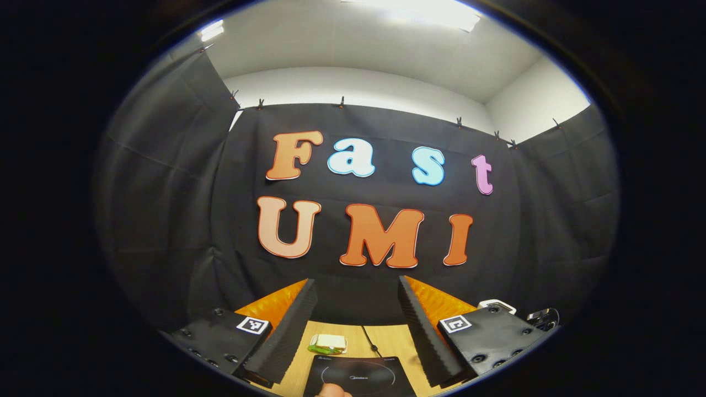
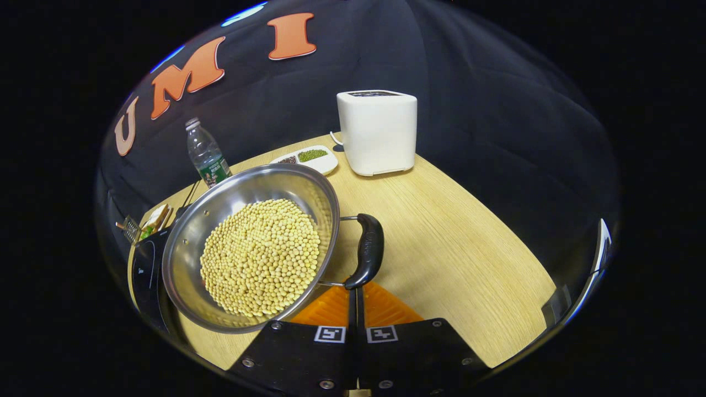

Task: First push the handle of the pot to place it horizontally, then grasp the pot with both hands and set it on the induction cooktop.

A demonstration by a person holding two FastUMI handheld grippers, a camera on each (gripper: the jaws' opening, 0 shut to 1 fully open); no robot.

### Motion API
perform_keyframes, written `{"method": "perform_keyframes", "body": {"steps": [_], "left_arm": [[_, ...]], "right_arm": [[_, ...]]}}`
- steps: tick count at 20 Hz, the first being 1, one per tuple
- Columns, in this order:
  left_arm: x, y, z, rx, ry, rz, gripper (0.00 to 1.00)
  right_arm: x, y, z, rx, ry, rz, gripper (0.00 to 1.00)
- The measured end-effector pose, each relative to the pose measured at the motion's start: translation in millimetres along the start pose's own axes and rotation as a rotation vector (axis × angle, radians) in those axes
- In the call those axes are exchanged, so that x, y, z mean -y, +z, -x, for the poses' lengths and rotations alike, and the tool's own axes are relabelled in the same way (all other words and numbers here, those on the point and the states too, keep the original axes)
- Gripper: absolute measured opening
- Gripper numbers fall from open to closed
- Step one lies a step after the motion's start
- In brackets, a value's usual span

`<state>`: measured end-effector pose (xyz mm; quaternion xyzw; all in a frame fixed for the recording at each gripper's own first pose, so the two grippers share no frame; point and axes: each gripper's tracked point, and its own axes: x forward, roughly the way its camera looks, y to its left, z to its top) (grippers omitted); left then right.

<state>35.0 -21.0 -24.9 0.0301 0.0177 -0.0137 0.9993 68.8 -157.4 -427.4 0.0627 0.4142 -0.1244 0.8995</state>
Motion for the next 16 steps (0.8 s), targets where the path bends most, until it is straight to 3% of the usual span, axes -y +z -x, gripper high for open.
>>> {"method": "perform_keyframes", "body": {"steps": [7, 16], "left_arm": [[4.0, -13.2, -13.8, -0.028, 0.003, -0.008, 0.96], [15.9, -29.0, -26.2, -0.048, -0.01, -0.012, 0.95]], "right_arm": [[8.1, 15.6, -19.5, -0.006, 0.015, -0.048, 0.0], [13.6, 39.2, -47.2, 0.008, -0.018, -0.019, 0.0]]}}
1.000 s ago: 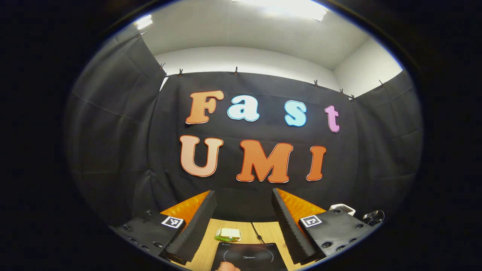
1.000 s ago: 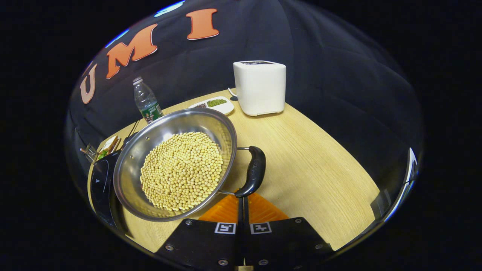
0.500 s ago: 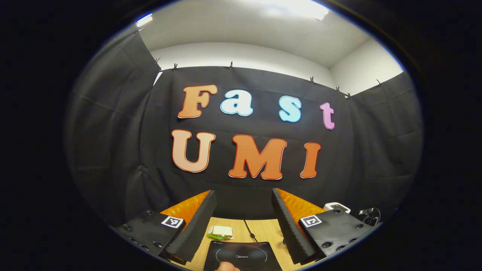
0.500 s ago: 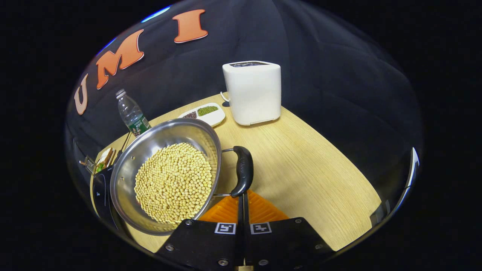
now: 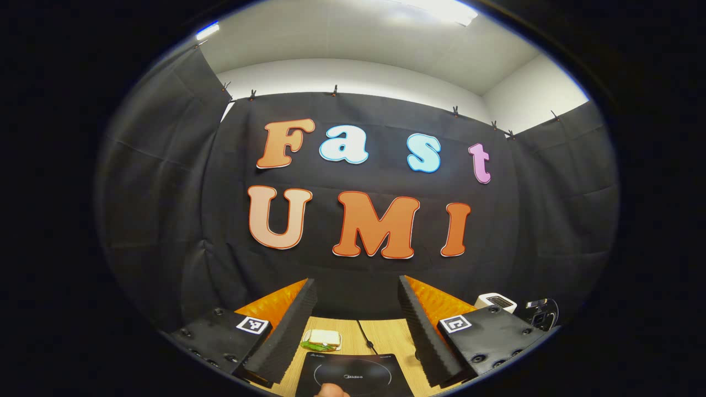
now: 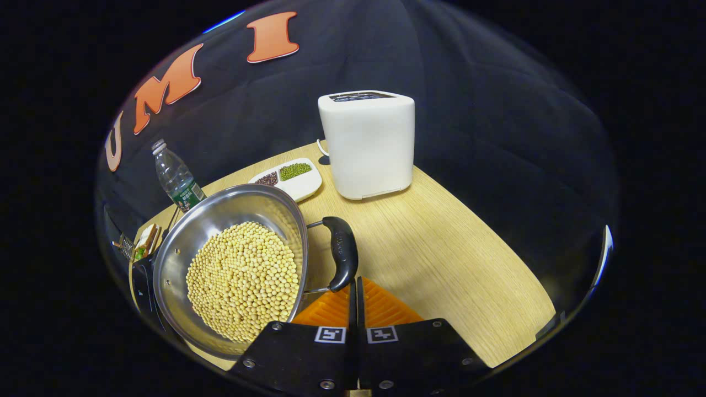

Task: First push the handle of the pot to place it horizontally, then grasp the pot with both hands and set it on the induction cooktop.

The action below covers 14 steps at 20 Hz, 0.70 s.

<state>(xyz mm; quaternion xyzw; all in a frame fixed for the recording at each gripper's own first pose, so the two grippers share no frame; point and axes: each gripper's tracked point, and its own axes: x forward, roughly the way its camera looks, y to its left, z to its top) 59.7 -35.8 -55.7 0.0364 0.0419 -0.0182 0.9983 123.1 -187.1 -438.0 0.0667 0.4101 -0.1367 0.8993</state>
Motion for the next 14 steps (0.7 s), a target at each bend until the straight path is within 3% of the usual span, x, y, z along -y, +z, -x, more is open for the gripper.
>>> {"method": "perform_keyframes", "body": {"steps": [10, 14], "left_arm": [[16.3, -54.5, -16.4, -0.079, -0.007, -0.002, 0.98], [24.2, -97.2, -31.0, -0.117, -0.017, 0.016, 0.98]], "right_arm": [[-6.6, 16.4, -14.7, -0.004, 0.013, -0.003, 0.0], [8.0, 26.7, 1.6, 0.061, -0.028, 0.067, 0.0]]}}
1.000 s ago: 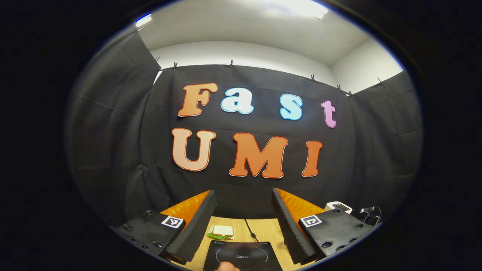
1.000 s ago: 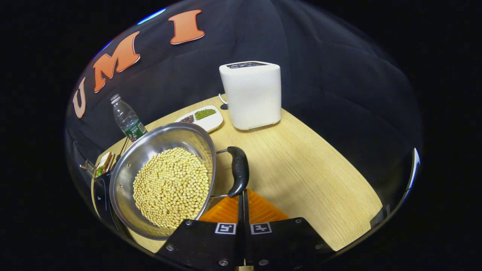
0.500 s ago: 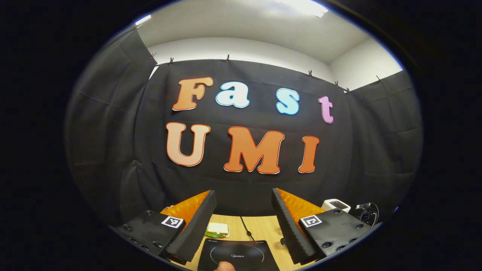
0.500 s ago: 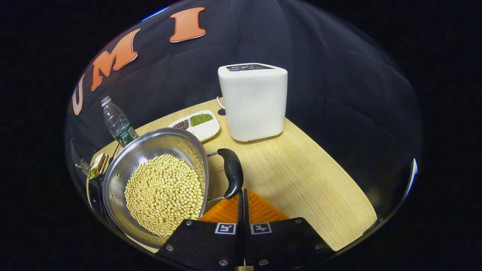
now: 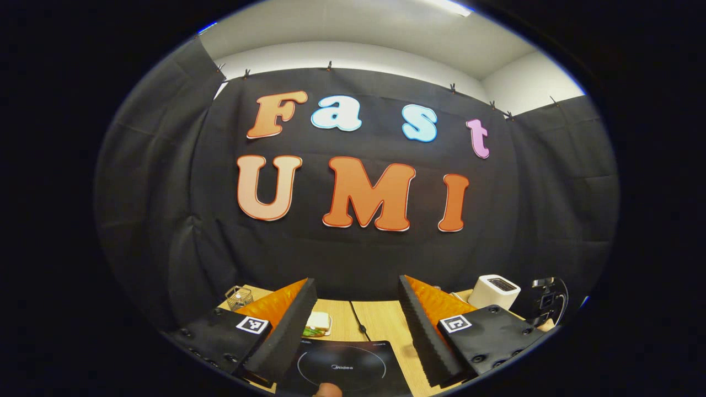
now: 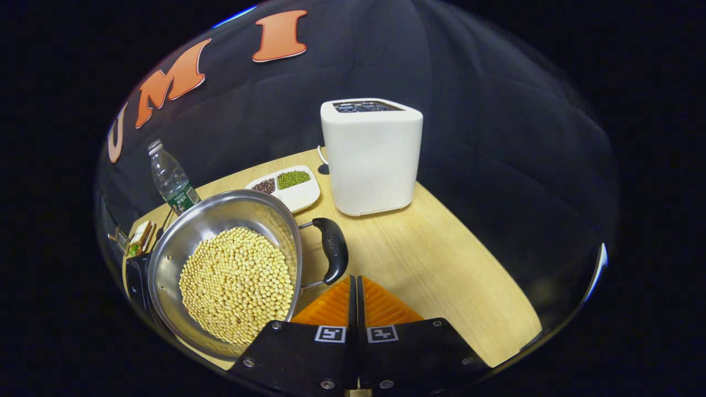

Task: First push the handle of the pot to place it horizontally, then grasp the pot with both hands and set it on the induction cooktop.

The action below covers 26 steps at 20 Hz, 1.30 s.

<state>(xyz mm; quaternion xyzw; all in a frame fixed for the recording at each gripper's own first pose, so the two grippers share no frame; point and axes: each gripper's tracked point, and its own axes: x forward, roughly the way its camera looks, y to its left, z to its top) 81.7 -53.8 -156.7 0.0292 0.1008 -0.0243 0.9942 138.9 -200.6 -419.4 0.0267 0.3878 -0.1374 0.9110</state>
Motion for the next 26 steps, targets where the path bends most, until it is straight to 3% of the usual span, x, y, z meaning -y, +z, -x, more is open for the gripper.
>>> {"method": "perform_keyframes", "body": {"steps": [6, 11, 13, 17, 19, 26], "left_arm": [[36.2, -91.7, -42.9, -0.091, -0.065, -0.006, 0.99], [90.7, -180.8, -77.1, -0.224, -0.161, 0.012, 0.98], [108.8, -211.0, -89.1, -0.272, -0.185, 0.008, 0.98], [139.2, -259.4, -112.5, -0.351, -0.215, 0.014, 0.98], [148.4, -281.4, -120.8, -0.394, -0.225, 0.002, 0.98], [169.9, -336.2, -133.8, -0.538, -0.251, -0.009, 0.98]], "right_arm": [[-8.4, 27.9, 33.3, 0.101, 0.051, 0.004, 0.02], [-17.6, 49.7, 41.9, 0.192, 0.049, 0.075, 0.56], [-24.4, 53.8, 37.8, 0.209, 0.049, 0.106, 0.72], [-28.8, 48.6, 15.9, 0.182, 0.049, 0.133, 0.9], [-27.8, 42.2, 4.4, 0.159, 0.043, 0.146, 0.94], [-32.5, 25.4, -24.8, 0.074, 0.068, 0.122, 0.94]]}}
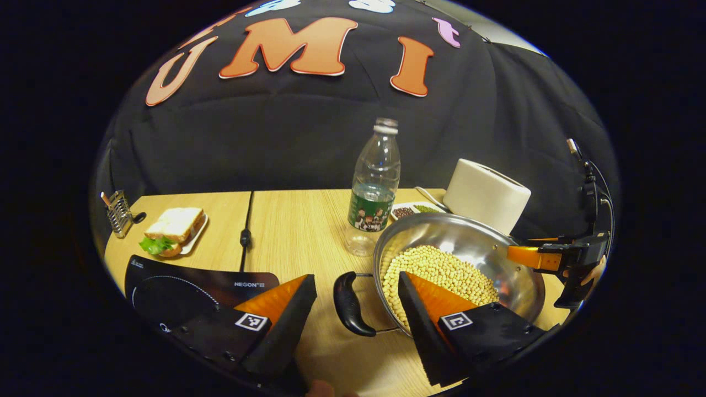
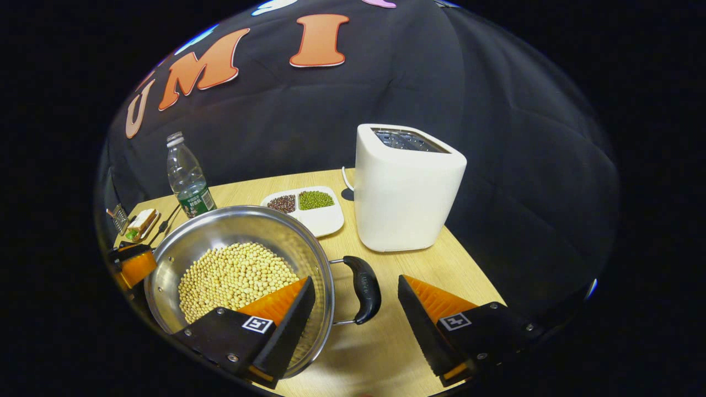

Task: First push the handle of the pot to place it horizontally, then grasp the pot with both hands and set it on the induction cooktop.

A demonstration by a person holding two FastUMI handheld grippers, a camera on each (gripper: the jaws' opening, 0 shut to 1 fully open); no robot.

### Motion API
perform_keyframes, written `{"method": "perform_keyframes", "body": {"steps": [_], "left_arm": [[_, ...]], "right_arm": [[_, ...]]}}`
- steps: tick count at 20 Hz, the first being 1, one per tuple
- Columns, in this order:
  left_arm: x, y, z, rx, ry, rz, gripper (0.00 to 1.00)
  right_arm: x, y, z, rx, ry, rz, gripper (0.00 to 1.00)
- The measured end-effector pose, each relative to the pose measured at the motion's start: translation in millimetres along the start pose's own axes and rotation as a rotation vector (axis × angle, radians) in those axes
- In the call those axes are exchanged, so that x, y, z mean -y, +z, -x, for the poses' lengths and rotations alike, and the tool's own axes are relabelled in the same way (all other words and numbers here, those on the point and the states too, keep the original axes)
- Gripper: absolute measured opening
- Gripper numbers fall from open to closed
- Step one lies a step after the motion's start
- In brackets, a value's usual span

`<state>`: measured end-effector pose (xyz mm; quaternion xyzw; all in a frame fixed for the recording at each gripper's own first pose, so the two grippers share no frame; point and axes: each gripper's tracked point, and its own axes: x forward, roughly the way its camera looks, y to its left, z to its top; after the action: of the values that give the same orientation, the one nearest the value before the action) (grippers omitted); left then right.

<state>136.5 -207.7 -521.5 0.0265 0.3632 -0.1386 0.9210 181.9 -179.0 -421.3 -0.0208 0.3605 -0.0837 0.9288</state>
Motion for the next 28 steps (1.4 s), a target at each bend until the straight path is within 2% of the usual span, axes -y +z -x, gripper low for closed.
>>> {"method": "perform_keyframes", "body": {"steps": [4, 5, 6, 8, 9, 12, 13, 15, 18, 20, 21, 22, 25, 26, 27, 28], "left_arm": [[1.0, -14.3, -23.3, -0.048, 0.017, -0.036, 0.98], [7.0, -14.6, -21.2, -0.054, 0.0, -0.026, 0.96], [4.0, -13.0, -25.6, -0.049, 0.019, -0.031, 0.87], [0.1, -13.0, -30.5, -0.069, 0.031, -0.022, 0.82], [0.5, -12.0, -31.8, -0.078, 0.039, 0.001, 0.81], [-3.9, -16.7, -31.1, -0.138, 0.086, 0.029, 0.65], [-3.7, -22.0, -29.2, -0.165, 0.102, 0.038, 0.61], [-0.6, -26.9, -13.7, -0.203, 0.096, 0.064, 0.56], [-0.3, -14.1, 9.9, -0.185, 0.087, 0.074, 0.6], [-5.1, 3.9, 29.9, -0.144, 0.09, 0.061, 0.57], [-6.8, 11.8, 40.6, -0.128, 0.094, 0.061, 0.55], [-9.5, 20.2, 51.8, -0.118, 0.098, 0.058, 0.58], [-25.2, 34.1, 77.6, -0.099, 0.111, 0.064, 0.55], [-31.1, 39.0, 87.2, -0.092, 0.117, 0.069, 0.6], [-38.2, 43.3, 96.6, -0.084, 0.125, 0.072, 0.58], [-45.6, 47.4, 105.7, -0.073, 0.133, 0.074, 0.6]], "right_arm": [[-2.9, -9.8, -7.8, -0.055, 0.006, -0.02, 0.93], [-3.8, -12.1, -9.0, -0.069, 0.008, -0.028, 0.88], [-5.0, -14.9, -11.2, -0.083, 0.012, -0.037, 0.86], [-8.7, -14.8, -11.9, -0.095, 0.029, -0.069, 0.67], [-10.3, -17.7, -11.6, -0.112, 0.033, -0.08, 0.65], [-10.6, -21.4, -4.1, -0.14, 0.038, -0.13, 0.55], [-12.5, -22.9, -2.2, -0.147, 0.037, -0.141, 0.49], [-12.4, -22.1, 10.9, -0.147, 0.031, -0.144, 0.44], [-12.1, -1.8, 41.3, -0.089, 0.022, -0.129, 0.43], [-18.7, 8.7, 60.3, -0.067, 0.037, -0.139, 0.43], [-24.1, 13.6, 68.8, -0.06, 0.046, -0.143, 0.39], [-28.2, 19.5, 76.6, -0.048, 0.052, -0.148, 0.43], [-49.2, 31.6, 100.7, -0.02, 0.069, -0.143, 0.43], [-57.1, 35.2, 106.0, -0.014, 0.076, -0.138, 0.43], [-66.4, 39.0, 112.6, -0.009, 0.085, -0.135, 0.43], [-75.5, 41.0, 118.0, -0.003, 0.095, -0.131, 0.43]]}}
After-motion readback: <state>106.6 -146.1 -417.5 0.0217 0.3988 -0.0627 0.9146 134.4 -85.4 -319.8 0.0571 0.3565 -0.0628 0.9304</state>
